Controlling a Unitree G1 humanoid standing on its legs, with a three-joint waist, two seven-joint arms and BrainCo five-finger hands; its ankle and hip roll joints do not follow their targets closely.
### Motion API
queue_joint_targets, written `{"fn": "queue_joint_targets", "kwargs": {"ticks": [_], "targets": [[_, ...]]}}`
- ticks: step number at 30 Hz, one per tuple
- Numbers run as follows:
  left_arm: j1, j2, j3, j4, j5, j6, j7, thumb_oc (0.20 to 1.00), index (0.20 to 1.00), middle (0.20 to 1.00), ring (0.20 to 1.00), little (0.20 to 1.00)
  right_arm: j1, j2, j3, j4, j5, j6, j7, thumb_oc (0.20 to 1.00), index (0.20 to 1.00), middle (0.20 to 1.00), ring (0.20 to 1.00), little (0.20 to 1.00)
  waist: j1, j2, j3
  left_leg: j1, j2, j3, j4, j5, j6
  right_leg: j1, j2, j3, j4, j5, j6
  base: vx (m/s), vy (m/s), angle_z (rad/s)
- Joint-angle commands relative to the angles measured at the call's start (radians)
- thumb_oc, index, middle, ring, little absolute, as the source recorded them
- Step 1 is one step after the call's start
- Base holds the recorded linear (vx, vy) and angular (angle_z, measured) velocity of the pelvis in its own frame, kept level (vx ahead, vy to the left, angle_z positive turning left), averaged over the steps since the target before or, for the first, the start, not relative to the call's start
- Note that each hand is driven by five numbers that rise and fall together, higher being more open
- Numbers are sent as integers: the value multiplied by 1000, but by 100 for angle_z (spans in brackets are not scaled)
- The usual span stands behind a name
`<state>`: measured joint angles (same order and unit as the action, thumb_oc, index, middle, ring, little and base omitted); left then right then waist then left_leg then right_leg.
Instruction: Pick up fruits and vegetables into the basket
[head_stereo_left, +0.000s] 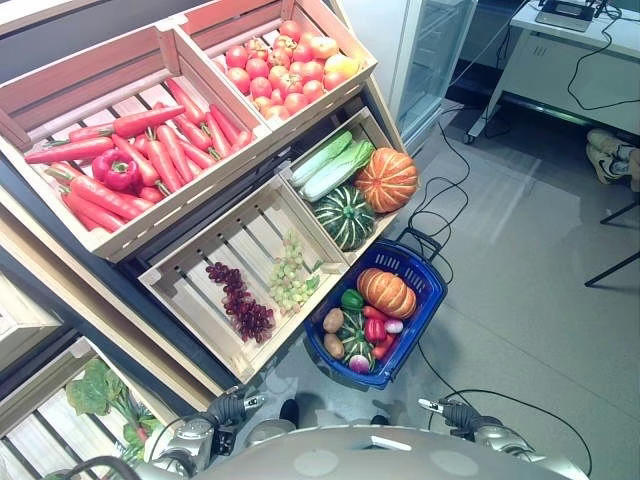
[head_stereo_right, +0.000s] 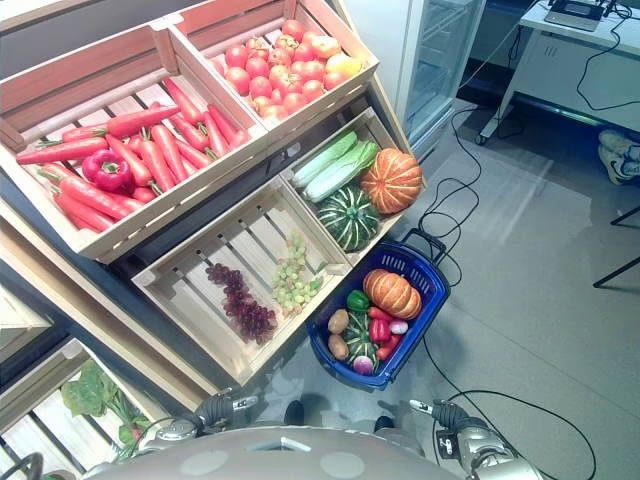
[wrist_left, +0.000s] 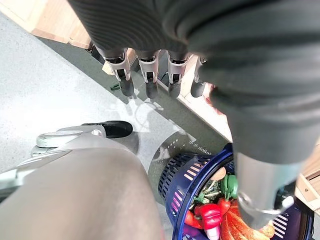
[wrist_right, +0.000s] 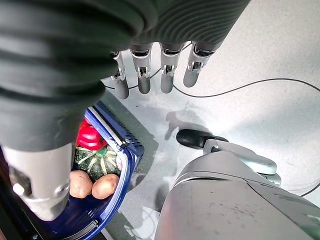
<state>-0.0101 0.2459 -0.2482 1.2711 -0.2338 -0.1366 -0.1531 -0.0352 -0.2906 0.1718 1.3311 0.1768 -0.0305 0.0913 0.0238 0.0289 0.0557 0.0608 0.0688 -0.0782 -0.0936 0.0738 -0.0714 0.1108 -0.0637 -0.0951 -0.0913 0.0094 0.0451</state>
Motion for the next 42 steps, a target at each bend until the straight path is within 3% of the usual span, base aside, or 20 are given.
{"fn": "queue_joint_targets", "kwargs": {"ticks": [1,19,31,42], "targets": [[-60,19,7,48,18,-37,14,1000,1000,1000,1000,1000,-38,19,0,27,16,-23,-6,1000,1000,1000,1000,1000,8,-34,38,7,-6,70,6,-34,35,-29,-100,-21,12,78,64,0,0,0],[-50,22,11,36,-3,-46,33,1000,1000,1000,1000,1000,-31,9,-3,22,14,-11,-8,1000,1000,1000,1000,1000,5,-30,52,-2,-4,70,6,-29,30,-38,-100,-21,4,88,65,6,-1,0],[-167,31,-17,-3,-137,-82,49,1000,1000,1000,1000,1000,-148,-28,39,7,78,-6,-45,1000,1000,1000,1000,1000,2,-8,253,-195,-2,62,6,40,20,-240,-93,0,4,152,62,-143,-14,-1],[-259,37,-48,-62,-227,-131,50,1000,1000,1000,1000,1000,-246,-70,58,-35,141,4,-60,1000,1000,1000,1000,1000,11,-4,363,-338,-9,60,6,81,14,-374,-98,-22,18,183,62,-73,-8,3]]}}
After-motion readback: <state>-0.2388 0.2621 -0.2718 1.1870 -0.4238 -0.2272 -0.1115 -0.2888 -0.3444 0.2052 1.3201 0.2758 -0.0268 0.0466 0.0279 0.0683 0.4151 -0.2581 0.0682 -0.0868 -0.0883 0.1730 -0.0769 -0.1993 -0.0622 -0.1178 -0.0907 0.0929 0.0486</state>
